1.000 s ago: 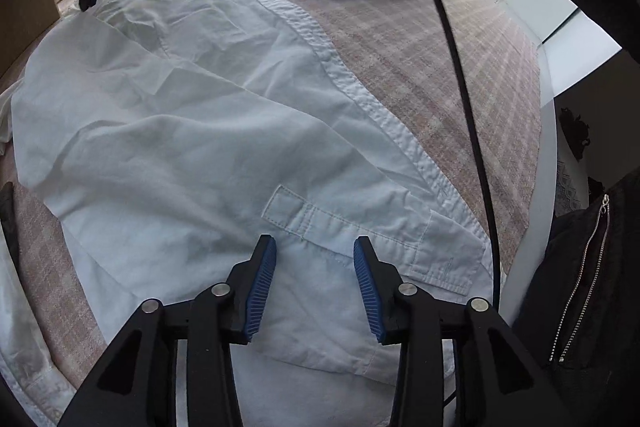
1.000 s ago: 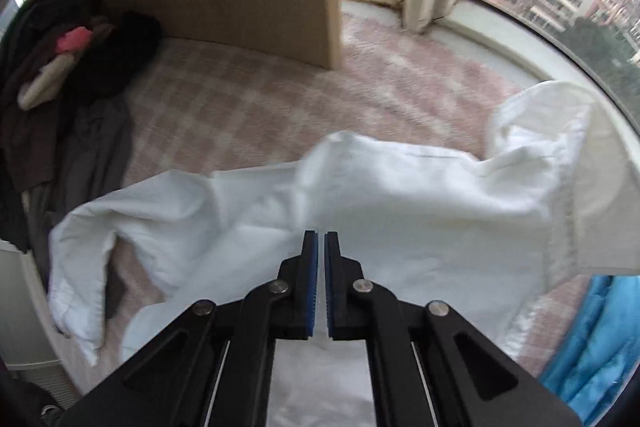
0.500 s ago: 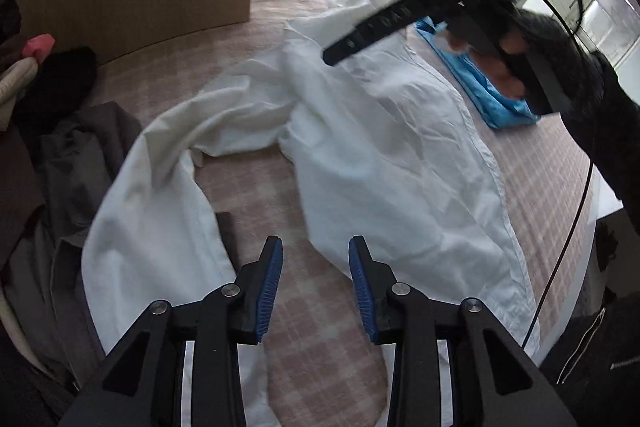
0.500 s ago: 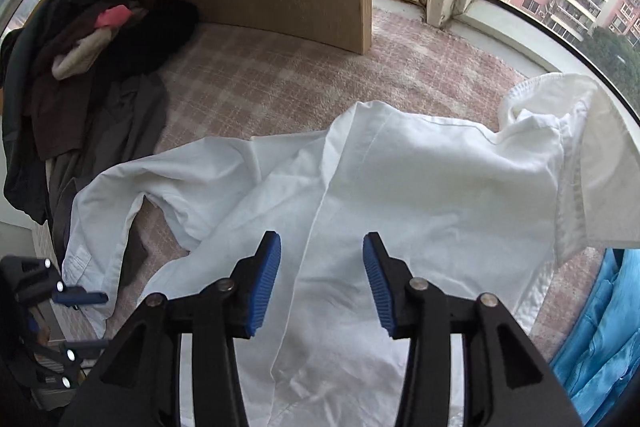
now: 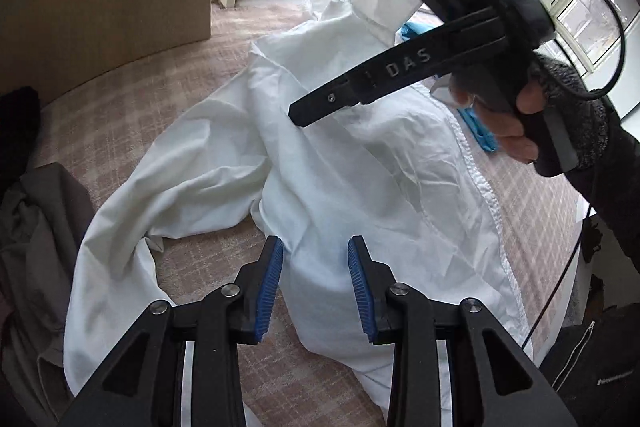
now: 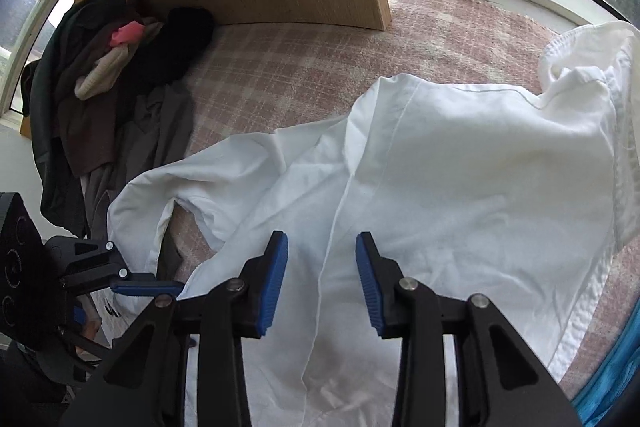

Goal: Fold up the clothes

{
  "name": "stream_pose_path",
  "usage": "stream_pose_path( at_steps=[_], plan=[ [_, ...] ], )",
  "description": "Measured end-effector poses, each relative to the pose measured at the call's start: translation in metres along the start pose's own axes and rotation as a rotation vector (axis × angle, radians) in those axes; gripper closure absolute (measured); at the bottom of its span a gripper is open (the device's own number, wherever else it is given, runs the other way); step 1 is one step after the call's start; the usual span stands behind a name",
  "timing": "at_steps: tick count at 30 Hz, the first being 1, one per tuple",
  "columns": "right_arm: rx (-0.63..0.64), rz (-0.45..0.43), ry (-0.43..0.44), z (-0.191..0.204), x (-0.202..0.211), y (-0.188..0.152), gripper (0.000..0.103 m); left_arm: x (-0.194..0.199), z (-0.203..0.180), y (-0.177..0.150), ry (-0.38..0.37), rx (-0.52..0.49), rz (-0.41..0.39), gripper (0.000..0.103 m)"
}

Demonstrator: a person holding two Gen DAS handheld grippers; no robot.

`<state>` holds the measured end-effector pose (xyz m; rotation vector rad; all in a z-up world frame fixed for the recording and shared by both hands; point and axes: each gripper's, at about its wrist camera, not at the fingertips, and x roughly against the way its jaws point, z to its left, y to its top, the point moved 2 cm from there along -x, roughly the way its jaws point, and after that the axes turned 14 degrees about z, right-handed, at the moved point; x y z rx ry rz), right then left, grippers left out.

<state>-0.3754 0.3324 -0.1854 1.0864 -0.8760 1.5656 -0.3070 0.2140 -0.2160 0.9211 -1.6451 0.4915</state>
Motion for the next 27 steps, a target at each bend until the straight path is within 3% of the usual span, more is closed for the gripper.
stream_pose_path(
  at_steps=[2, 3, 4, 10, 16, 18, 20, 21, 22, 23, 27],
  plan=[
    [0.023, 0.018, -0.024, 0.005, -0.005, 0.001, 0.076, -0.006, -0.003, 0.003, 0.022, -0.018, 0.018, 0.072],
    [0.031, 0.032, -0.034, 0.007, -0.009, 0.002, 0.098, -0.008, -0.004, 0.004, 0.030, -0.030, 0.024, 0.071],
    [0.036, 0.048, -0.041, 0.009, -0.012, 0.001, 0.101, -0.010, -0.006, 0.005, 0.036, -0.042, 0.031, 0.072],
    [0.041, -0.008, -0.115, 0.010, 0.009, -0.005, 0.102, -0.035, -0.002, 0.005, 0.074, -0.058, 0.105, 0.068],
    [0.004, -0.022, -0.283, -0.008, 0.012, -0.006, 0.101, -0.018, -0.003, 0.003, 0.055, -0.037, 0.071, 0.066],
    [-0.009, -0.019, -0.251, -0.014, 0.015, -0.007, 0.101, -0.002, -0.007, -0.001, 0.048, -0.038, 0.046, 0.067],
    [0.014, -0.023, -0.148, -0.009, 0.021, -0.013, 0.097, 0.013, -0.012, -0.005, 0.045, -0.044, 0.020, 0.067],
    [0.024, -0.023, -0.113, -0.007, 0.023, -0.016, 0.087, 0.020, -0.016, -0.007, 0.048, -0.057, 0.007, 0.067],
    [0.031, -0.016, -0.109, -0.004, 0.022, -0.018, 0.077, 0.026, -0.018, -0.009, 0.049, -0.068, -0.004, 0.067],
    [0.040, -0.009, -0.111, -0.002, 0.020, -0.020, 0.075, 0.029, -0.019, -0.011, 0.048, -0.077, -0.012, 0.067],
    [0.068, 0.023, -0.111, 0.008, 0.003, -0.022, 0.074, 0.027, -0.020, -0.010, 0.049, -0.093, -0.008, 0.067]
  ],
)
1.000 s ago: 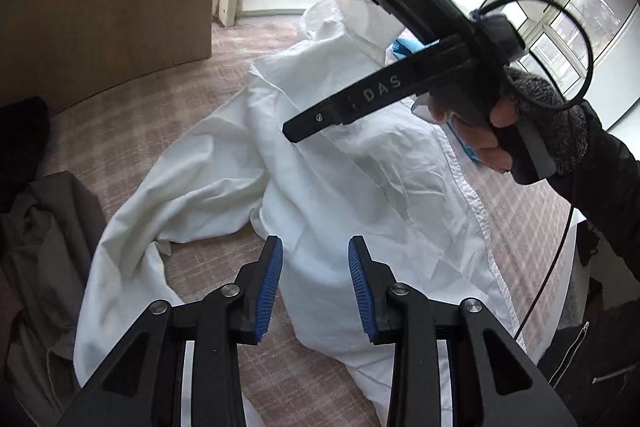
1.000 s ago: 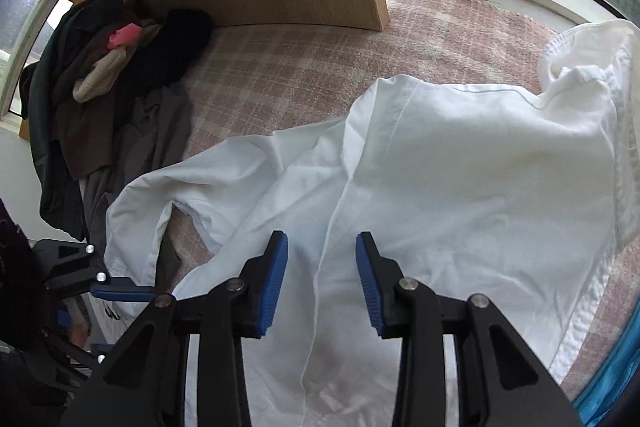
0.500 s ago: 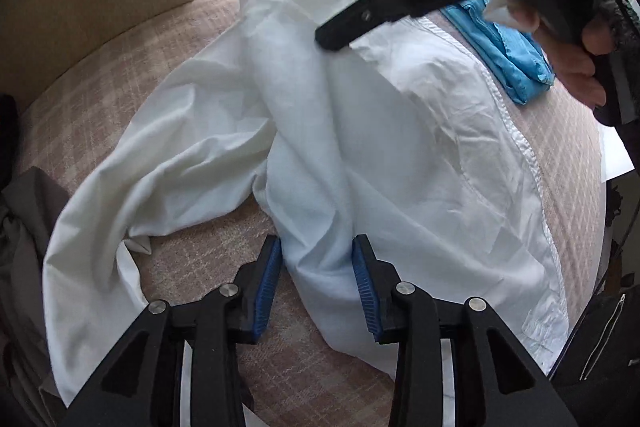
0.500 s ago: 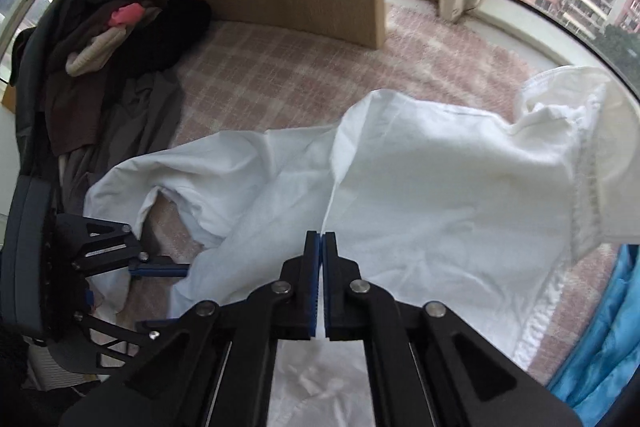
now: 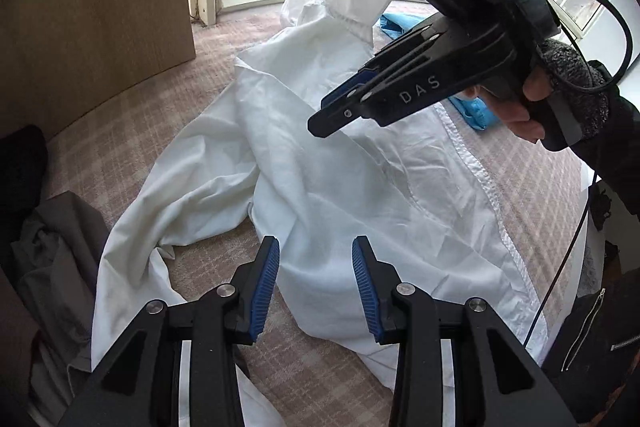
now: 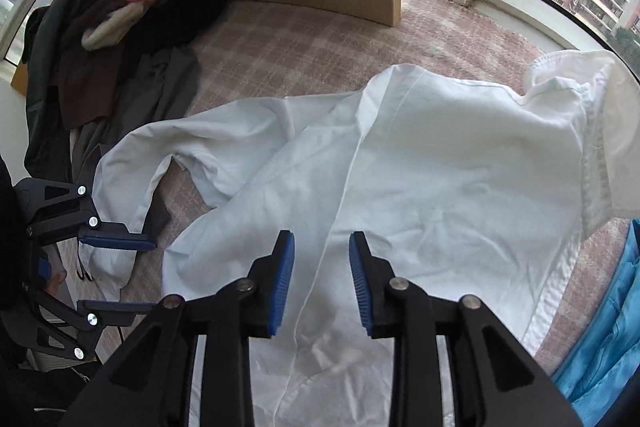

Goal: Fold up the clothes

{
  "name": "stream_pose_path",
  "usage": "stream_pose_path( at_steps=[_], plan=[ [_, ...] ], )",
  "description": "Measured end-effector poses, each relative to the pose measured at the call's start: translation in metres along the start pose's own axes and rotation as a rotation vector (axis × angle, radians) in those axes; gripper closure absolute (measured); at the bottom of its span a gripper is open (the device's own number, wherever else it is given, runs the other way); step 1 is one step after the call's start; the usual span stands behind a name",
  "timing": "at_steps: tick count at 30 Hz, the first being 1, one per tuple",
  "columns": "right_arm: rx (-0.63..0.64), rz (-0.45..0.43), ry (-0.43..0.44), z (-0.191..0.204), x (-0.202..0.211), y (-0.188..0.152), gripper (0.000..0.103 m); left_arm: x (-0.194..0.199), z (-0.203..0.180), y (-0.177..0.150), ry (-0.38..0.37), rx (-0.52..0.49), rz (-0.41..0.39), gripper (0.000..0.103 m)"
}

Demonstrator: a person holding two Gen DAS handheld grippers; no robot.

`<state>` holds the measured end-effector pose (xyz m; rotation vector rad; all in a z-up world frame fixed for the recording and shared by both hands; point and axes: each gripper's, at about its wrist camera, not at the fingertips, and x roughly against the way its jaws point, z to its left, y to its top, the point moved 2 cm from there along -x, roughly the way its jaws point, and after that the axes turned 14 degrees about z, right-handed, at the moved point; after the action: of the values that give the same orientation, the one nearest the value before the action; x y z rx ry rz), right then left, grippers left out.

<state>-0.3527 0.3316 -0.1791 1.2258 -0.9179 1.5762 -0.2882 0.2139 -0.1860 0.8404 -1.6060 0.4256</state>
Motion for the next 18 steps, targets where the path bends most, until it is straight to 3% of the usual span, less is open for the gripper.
stream_pose_path(
  at_steps=[5, 6, 7, 13, 18],
  plan=[
    [0.016, 0.033, 0.007, 0.009, -0.014, -0.004, 0.078, -0.014, -0.007, 0.002, 0.009, -0.002, 0.020, 0.068],
    [0.026, 0.032, 0.010, 0.011, -0.013, -0.007, 0.093, -0.014, -0.009, 0.001, 0.011, -0.006, 0.021, 0.068],
    [0.036, 0.032, 0.017, 0.013, -0.012, -0.009, 0.100, -0.014, -0.011, 0.000, 0.012, -0.010, 0.022, 0.068],
    [0.046, 0.016, 0.003, 0.018, -0.006, -0.015, 0.102, -0.026, -0.014, 0.001, 0.008, -0.020, 0.049, 0.068],
    [-0.017, 0.006, -0.008, 0.000, 0.004, -0.018, 0.102, -0.044, -0.014, -0.001, 0.017, -0.025, 0.085, 0.067]
  ],
)
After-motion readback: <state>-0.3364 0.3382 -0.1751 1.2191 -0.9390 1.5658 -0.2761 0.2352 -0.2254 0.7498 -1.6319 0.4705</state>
